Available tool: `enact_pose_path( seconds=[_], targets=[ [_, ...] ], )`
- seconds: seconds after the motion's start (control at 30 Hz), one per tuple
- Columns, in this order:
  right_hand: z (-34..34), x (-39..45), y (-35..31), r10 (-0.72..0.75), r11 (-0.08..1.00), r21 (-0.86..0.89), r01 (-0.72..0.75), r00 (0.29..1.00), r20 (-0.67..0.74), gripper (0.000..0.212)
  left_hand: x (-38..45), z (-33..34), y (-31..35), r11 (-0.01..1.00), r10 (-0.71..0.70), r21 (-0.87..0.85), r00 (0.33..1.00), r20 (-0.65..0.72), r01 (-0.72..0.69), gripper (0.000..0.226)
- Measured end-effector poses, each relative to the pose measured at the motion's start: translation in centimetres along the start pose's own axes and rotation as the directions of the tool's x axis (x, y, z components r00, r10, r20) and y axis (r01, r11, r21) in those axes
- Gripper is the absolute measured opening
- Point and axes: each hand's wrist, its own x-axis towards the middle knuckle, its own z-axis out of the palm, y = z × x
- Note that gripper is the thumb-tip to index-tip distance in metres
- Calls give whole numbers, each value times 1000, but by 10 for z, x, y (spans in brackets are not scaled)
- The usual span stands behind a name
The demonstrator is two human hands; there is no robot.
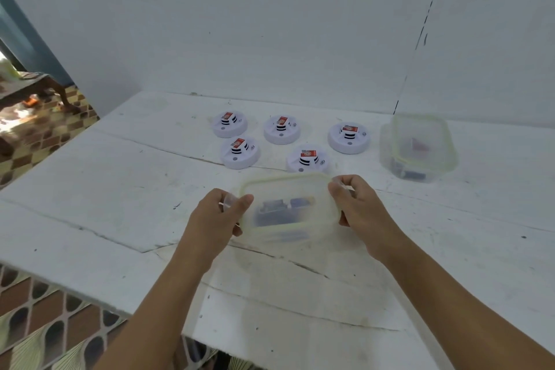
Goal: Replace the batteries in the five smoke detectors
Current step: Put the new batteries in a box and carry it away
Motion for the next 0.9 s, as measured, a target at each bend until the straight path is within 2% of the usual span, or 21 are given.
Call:
enact_pose_path(
  seconds=[0.17,0.3,0.4,0.5,0.63,0.77,0.9],
  targets=[
    [1,1,9,-15,998,53,14,1000,21,23,-2,2,-1,993,-32,-111,999,8,33,36],
    [0,2,13,-19,997,69,17,999,36,24,-3,3,-1,992,-42,-118,999,-29,39,41],
    [0,2,15,-20,997,79,17,999,38,25,-8,4,1,999,-40,-34,992,-121,36,46],
    [1,1,15,-22,996,83,19,999,39,25,-14,8,0,995,50,92,976,-210,-31,43],
    [2,-1,14,-31,996,86,28,999,31,24,-18,10,-2,966,162,238,952,-260,-99,37],
    [3,-4,13,-37,995,90,34,999,39,25,-24,11,6,952,176,289,954,-244,-101,38],
    [5,-6,11,-44,995,92,40,998,45,26,-18,-3,9,987,58,158,988,-142,-36,32]
  ],
)
